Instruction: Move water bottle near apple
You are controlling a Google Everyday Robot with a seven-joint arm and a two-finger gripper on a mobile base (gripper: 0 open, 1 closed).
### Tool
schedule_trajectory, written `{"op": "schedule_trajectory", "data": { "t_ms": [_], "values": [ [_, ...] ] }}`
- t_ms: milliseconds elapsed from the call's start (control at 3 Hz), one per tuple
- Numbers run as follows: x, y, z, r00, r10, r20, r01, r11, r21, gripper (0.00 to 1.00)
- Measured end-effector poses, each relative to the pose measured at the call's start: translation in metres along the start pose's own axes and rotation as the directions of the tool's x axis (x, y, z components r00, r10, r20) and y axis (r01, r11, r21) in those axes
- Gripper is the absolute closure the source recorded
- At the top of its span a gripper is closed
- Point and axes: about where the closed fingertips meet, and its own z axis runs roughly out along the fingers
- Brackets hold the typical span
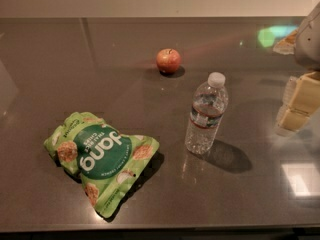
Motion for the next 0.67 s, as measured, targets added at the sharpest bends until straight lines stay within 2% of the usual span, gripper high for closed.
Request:
{"op": "schedule_trajectory", "data": {
  "t_ms": [333, 667],
  "values": [
    [0.0000, 0.0000, 0.0000, 1.000, 0.000, 0.000, 0.000, 1.0000, 0.000, 0.00],
    [-0.0098, 0.0022, -0.0012, 0.997, -0.044, 0.056, 0.045, 0.9988, -0.017, 0.00]
  ]
}}
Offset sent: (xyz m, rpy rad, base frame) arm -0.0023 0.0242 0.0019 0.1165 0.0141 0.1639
